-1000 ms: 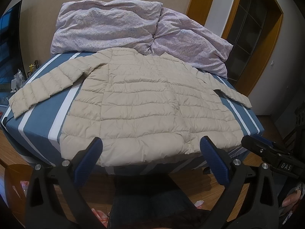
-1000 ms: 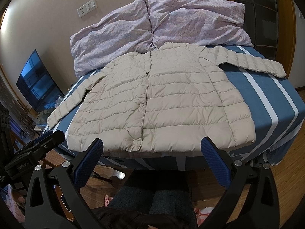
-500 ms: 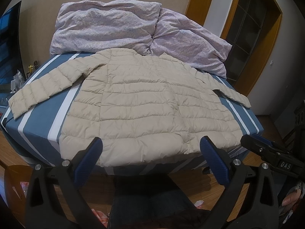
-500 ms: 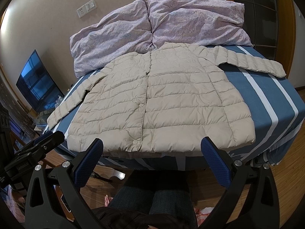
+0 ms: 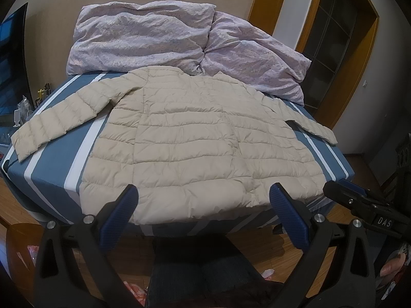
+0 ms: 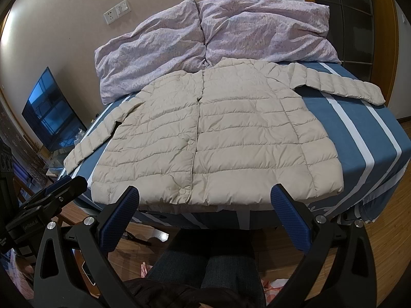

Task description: Fold large clothes

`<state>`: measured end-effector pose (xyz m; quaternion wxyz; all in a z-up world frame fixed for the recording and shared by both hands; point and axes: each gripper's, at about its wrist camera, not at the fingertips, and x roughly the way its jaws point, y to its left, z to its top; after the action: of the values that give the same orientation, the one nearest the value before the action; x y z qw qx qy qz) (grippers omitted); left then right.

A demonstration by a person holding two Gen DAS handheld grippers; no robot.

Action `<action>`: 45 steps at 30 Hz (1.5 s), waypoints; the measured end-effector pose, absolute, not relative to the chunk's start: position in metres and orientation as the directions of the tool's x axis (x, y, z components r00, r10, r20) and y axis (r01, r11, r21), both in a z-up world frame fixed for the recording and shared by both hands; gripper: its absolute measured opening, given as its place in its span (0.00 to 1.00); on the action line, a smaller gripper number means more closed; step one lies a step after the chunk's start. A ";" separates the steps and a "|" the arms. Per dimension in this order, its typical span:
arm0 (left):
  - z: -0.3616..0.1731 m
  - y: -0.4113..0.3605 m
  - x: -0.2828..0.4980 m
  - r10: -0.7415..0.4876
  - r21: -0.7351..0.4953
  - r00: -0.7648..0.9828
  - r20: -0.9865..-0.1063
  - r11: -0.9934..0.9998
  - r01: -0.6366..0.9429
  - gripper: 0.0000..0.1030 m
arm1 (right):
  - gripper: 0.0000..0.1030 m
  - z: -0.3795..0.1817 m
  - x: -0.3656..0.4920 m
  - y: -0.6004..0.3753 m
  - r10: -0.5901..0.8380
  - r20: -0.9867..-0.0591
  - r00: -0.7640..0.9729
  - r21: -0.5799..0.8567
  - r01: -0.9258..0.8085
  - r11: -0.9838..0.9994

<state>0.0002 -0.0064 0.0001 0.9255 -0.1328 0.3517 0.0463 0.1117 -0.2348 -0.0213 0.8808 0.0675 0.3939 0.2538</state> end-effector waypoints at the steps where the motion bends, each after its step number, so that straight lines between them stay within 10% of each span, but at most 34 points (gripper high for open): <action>1: 0.000 -0.007 0.000 -0.008 -0.213 0.748 -0.663 0.961 -0.179 0.98 | 0.99 -0.021 0.112 -0.235 0.500 -0.659 0.561 0.319 -0.394 0.862; 45: -0.015 0.014 0.064 0.012 -0.188 0.703 -0.711 0.960 -0.206 0.98 | 0.99 -0.039 0.177 -0.234 0.421 -0.709 0.565 0.286 -0.315 0.905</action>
<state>0.0639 0.0143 -0.0148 0.9139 -0.1276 0.3806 0.0597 0.1774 -0.2342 -0.0394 0.8824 0.0637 0.4170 0.2083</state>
